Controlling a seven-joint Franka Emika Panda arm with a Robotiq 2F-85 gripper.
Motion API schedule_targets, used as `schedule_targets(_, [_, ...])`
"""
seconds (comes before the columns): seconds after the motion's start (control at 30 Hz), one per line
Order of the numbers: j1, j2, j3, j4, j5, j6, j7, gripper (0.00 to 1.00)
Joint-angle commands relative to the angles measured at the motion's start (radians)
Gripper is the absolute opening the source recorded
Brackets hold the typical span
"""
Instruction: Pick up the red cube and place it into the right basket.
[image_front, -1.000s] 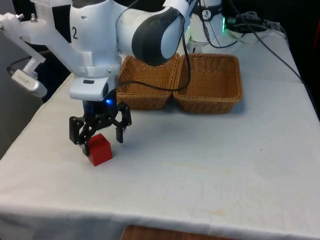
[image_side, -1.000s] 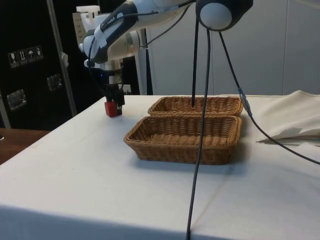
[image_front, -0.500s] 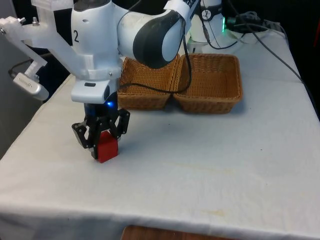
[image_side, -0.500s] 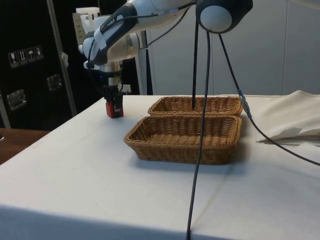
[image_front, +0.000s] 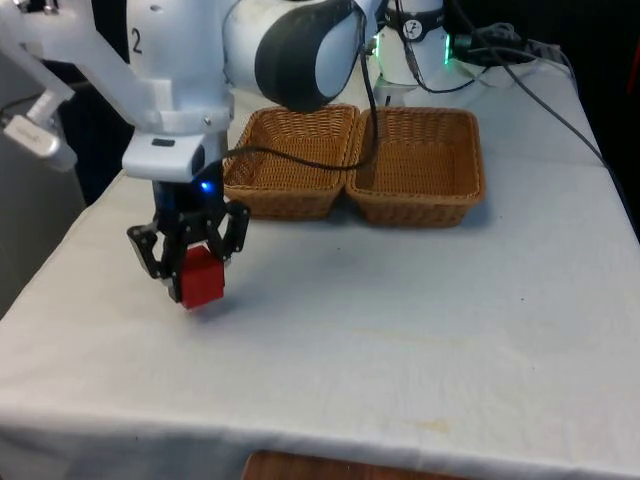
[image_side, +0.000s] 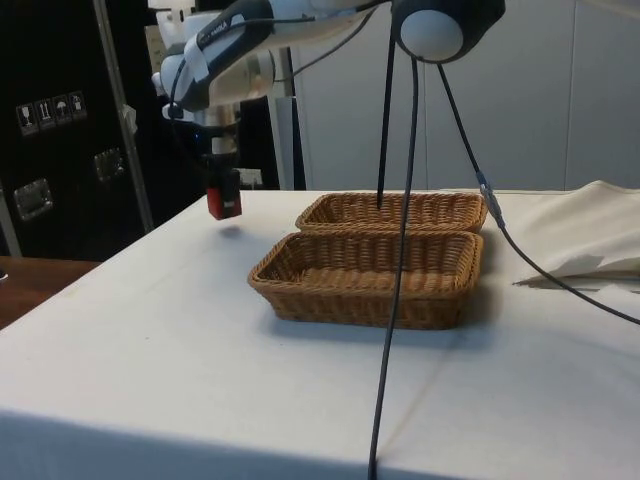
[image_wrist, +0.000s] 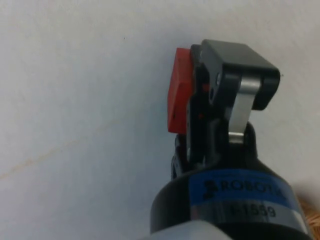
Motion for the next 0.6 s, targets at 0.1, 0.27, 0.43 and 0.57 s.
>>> schedule_targets(0.1, [-0.002, -0.011, -0.018, 0.007, 0.003, -0.034, 0.017, 0.02])
schedule_targets(0.27, [0.003, -0.034, -0.030, 0.001, 0.006, -0.058, 0.048, 0.02])
schedule_targets(0.43, [0.006, -0.055, -0.038, -0.005, 0.007, -0.079, 0.075, 0.02])
schedule_targets(0.57, [0.008, -0.071, -0.043, -0.009, 0.006, -0.095, 0.097, 0.02])
